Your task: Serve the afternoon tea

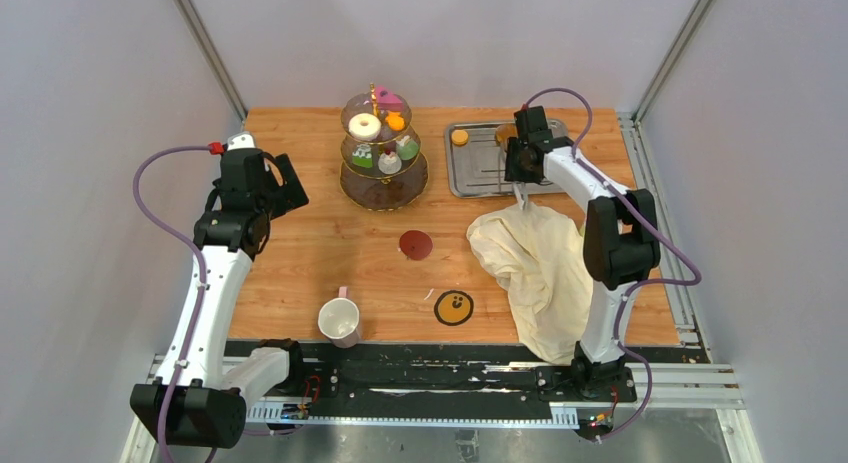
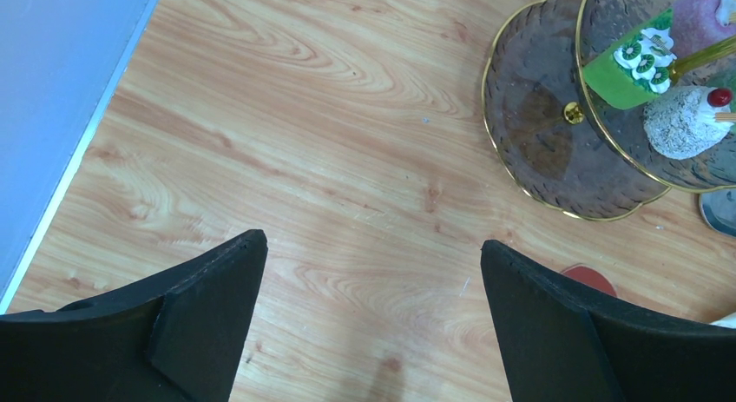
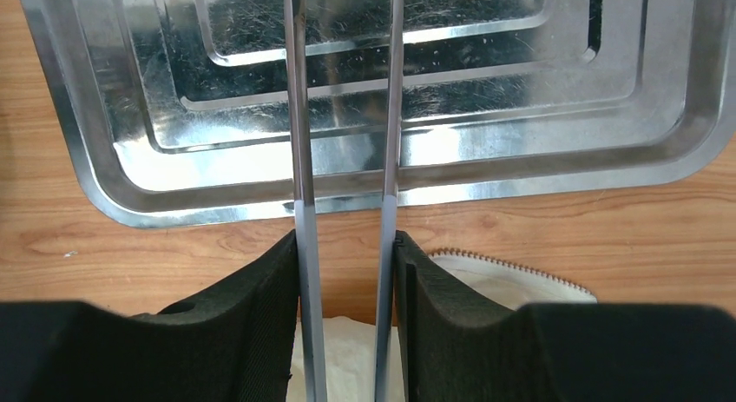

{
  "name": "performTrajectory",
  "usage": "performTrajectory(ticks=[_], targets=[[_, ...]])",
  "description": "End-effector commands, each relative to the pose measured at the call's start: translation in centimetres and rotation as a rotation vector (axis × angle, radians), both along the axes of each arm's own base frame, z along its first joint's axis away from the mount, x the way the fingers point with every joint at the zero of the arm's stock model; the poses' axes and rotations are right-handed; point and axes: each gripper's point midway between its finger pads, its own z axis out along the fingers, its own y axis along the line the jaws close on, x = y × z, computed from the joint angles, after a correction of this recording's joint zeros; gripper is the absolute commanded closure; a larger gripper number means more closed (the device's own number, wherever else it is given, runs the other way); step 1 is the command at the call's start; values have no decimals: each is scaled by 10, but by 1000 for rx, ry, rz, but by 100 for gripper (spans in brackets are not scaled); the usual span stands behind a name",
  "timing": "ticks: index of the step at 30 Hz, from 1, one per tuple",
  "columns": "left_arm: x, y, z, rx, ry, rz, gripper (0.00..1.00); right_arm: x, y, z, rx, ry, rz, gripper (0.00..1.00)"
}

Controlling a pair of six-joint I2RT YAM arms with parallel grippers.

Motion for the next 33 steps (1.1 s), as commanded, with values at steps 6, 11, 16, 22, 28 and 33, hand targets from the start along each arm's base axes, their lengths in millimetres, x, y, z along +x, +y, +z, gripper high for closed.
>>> performTrajectory(ticks=[6, 11, 16, 22, 28, 33], targets=[[3, 3, 1, 9, -10, 8, 2, -4, -7, 22, -53, -42, 5, 58], [2, 5, 2, 18, -10, 13, 2, 3, -3, 13, -54, -26, 15, 58], [2, 5, 2, 17, -11, 13, 2, 14, -1, 19, -57, -46, 20, 57], [1, 5, 3, 19, -11, 14, 2, 18, 1, 7, -60, -26, 30, 63], [1, 5, 4, 19, -14, 15, 2, 7, -2, 18, -53, -37, 31, 94], [0, 4, 4, 15, -16, 11, 2, -7, -3, 35, -44, -61, 51, 99]])
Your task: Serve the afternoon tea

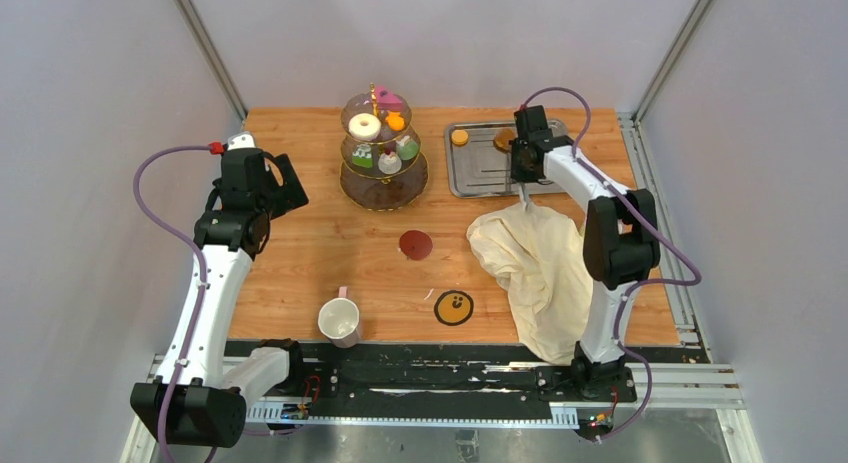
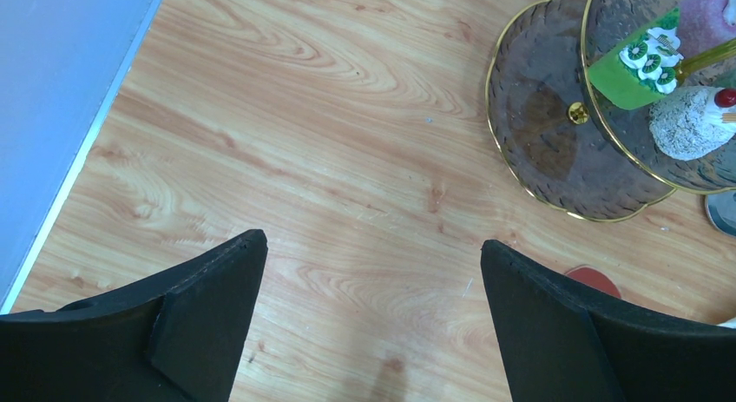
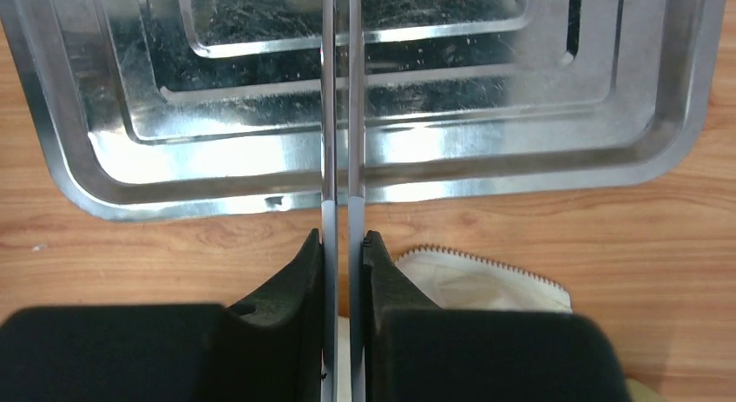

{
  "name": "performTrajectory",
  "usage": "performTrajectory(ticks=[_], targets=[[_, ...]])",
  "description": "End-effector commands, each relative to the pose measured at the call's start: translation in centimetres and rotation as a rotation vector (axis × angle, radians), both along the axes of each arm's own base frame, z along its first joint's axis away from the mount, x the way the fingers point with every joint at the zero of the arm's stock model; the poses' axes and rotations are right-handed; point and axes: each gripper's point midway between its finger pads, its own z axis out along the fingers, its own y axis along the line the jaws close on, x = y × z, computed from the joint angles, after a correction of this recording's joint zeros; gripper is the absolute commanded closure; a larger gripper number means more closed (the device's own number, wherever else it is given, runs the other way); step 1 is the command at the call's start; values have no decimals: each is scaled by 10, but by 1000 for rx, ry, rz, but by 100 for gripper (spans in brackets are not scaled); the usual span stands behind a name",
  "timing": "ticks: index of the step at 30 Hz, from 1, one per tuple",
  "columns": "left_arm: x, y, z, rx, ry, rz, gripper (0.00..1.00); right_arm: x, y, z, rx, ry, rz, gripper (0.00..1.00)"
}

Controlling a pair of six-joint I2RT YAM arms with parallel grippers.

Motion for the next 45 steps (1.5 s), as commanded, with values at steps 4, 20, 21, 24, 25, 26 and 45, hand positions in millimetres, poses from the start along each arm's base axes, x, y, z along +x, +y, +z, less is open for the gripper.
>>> performTrajectory(ticks=[4, 20, 21, 24, 25, 26, 45], targets=[[-1, 3, 6, 7, -25, 7, 2, -29, 3, 47, 30, -79, 61, 99], [-3, 1, 12, -4, -42, 7, 2, -144, 92, 71, 183, -70, 510, 99], [-3, 1, 12, -5, -42, 6, 2, -148, 101, 73, 195, -68, 540, 100], [-2, 0, 12, -9, -45, 3, 2, -157, 127, 76, 216, -63, 614, 99], [-2, 0, 13, -10, -45, 3, 2, -159, 135, 78, 226, -63, 637, 99], [-2, 0, 13, -11, -46, 2, 2, -161, 145, 77, 233, -55, 661, 99], [-8, 4, 14, 13, -40, 11, 2, -141, 249, 72, 357, -8, 733, 100]])
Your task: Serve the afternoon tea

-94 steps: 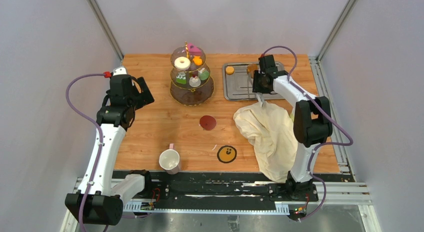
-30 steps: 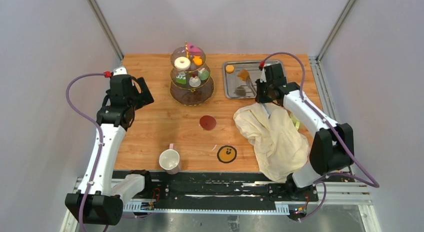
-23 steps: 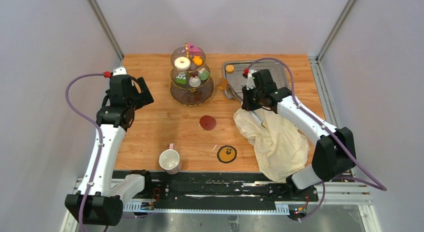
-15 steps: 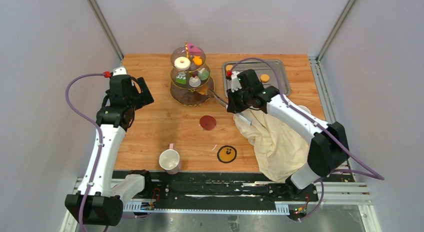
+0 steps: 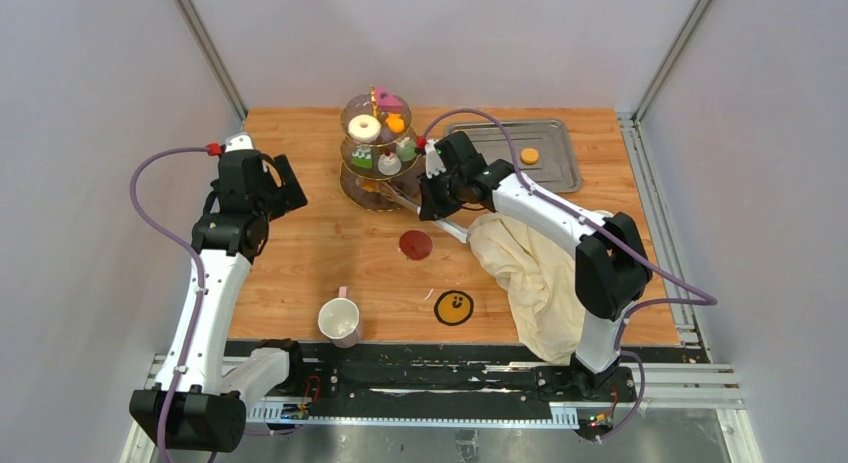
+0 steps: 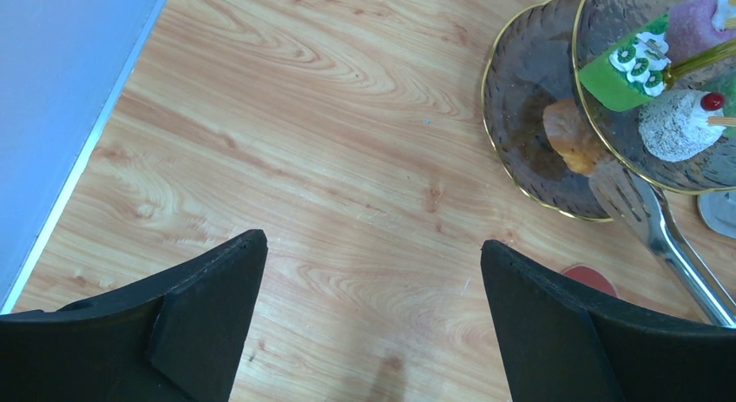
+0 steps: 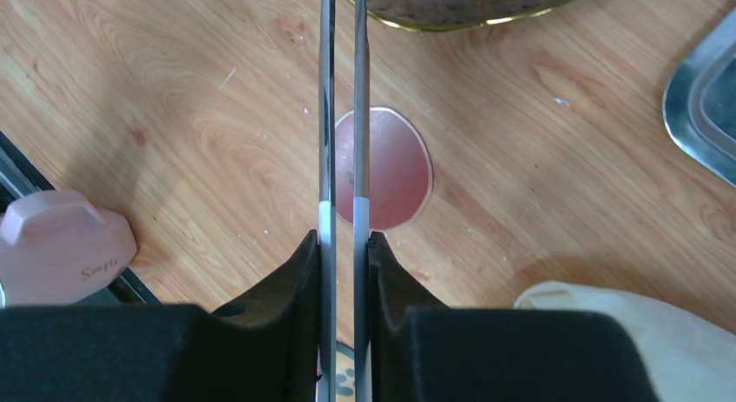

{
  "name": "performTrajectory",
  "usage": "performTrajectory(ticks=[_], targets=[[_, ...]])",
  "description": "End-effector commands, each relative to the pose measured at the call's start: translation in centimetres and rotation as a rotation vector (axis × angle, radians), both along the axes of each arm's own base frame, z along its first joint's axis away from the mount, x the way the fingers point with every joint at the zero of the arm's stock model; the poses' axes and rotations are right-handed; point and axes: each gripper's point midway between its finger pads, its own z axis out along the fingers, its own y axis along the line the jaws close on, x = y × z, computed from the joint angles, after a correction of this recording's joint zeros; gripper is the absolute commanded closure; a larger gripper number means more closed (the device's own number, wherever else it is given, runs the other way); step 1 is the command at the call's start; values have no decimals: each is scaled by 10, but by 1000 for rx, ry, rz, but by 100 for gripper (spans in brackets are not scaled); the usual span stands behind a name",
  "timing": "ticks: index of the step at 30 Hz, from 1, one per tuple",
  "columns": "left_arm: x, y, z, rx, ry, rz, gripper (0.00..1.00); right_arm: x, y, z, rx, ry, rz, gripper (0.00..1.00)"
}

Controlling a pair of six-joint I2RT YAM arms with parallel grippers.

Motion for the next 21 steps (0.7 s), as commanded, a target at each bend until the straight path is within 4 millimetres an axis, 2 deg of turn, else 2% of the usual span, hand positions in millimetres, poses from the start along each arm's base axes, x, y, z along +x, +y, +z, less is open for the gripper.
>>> performTrajectory(ticks=[1, 17, 18, 21], targets=[[-4, 4, 9, 15, -25, 12, 2, 9, 28, 15, 73, -8, -18, 100], [-4, 4, 8, 16, -27, 8, 2, 40, 63, -4, 139, 24, -228, 99], [-4, 4, 8, 16, -25, 8, 2, 42, 65, -17, 126, 39, -243, 99], [-4, 3, 8, 15, -27, 5, 2, 47, 67, -24, 137, 40, -270, 88]])
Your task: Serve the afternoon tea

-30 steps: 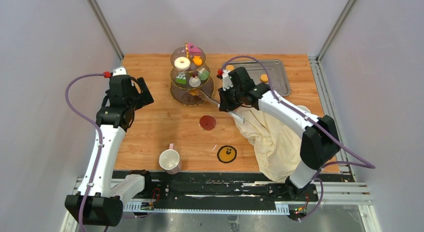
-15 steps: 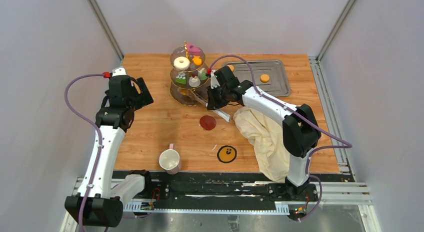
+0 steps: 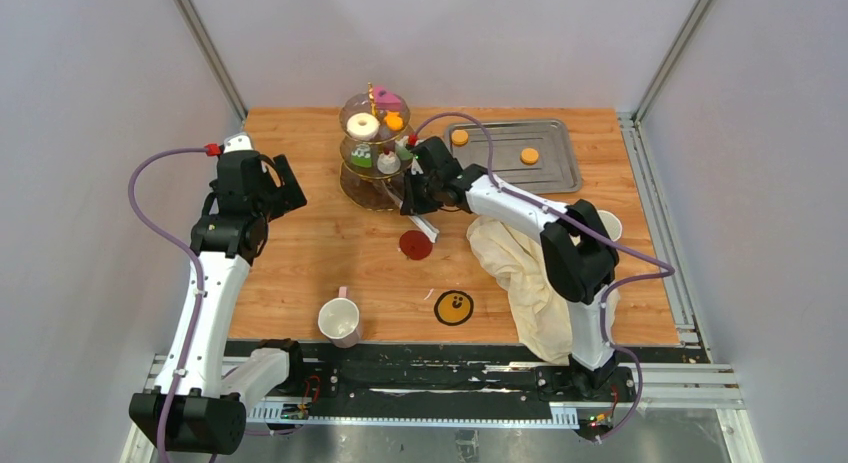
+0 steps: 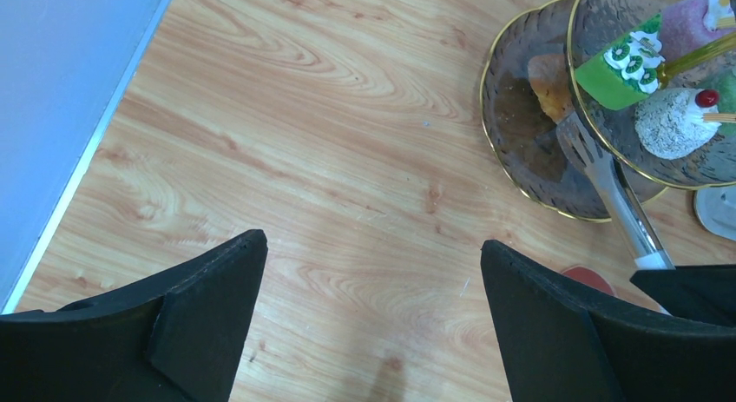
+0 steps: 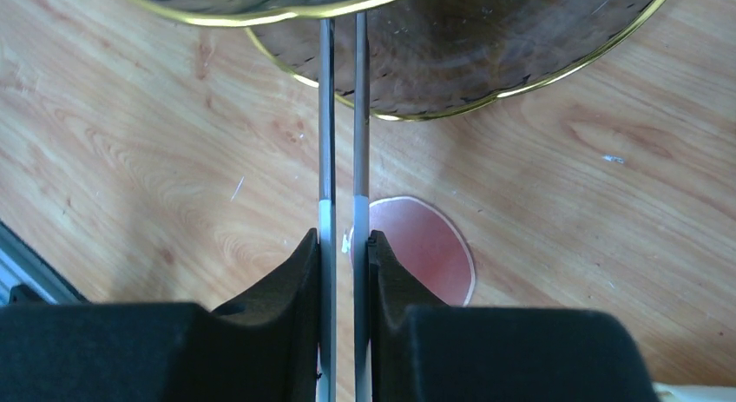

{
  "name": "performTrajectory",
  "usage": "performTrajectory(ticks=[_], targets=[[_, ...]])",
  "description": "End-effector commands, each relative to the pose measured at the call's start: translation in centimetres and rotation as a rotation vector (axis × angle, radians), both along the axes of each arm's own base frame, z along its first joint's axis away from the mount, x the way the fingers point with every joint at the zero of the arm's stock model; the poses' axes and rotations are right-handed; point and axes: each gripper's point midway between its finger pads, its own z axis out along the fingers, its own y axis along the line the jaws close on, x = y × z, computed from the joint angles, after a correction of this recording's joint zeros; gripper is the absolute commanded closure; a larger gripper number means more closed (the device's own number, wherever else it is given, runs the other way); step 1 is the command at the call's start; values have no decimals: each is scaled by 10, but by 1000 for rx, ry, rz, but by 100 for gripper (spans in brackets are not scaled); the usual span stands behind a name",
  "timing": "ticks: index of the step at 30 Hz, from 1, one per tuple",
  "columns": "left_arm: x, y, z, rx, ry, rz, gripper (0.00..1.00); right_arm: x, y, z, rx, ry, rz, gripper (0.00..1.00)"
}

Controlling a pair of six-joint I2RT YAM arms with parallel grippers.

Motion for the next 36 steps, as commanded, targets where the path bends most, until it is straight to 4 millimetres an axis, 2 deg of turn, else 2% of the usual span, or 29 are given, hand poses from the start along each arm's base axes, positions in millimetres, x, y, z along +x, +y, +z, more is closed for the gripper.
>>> performTrajectory(ticks=[1, 4, 7, 10, 11, 13, 21, 24, 27, 30, 32, 36], targets=[[-2, 3, 5, 12, -16, 6, 2, 15, 17, 3, 53, -34, -64, 83], [-2, 4, 6, 16, -17, 8, 2, 15, 18, 1, 55, -31, -54, 73], [-2, 4, 4, 18, -12, 11, 2, 10, 17, 4, 60, -34, -39, 69], [-1, 4, 3, 16, -11, 12, 2, 6, 14, 6, 63, -41, -28, 66], [-1, 4, 3, 16, -9, 12, 2, 5, 12, 16, 72, -55, -25, 65], [-1, 4, 3, 15, -9, 13, 2, 2, 8, 22, 71, -67, -19, 64], [0, 3, 2, 8, -11, 7, 2, -6, 0, 25, 49, -74, -3, 59], [-1, 3, 3, 11, -12, 10, 2, -12, -8, 33, 47, -88, 1, 60], [-1, 3, 3, 11, -13, 9, 2, -19, -22, 39, 26, -113, 2, 62], [-1, 3, 4, 9, -14, 8, 2, -28, -41, 43, 0, -125, -3, 70], [0, 2, 4, 4, -17, 8, 2, -33, -56, 45, -17, -132, -10, 75], [0, 2, 5, 2, -17, 5, 2, -41, -89, 47, -69, -164, -46, 78]])
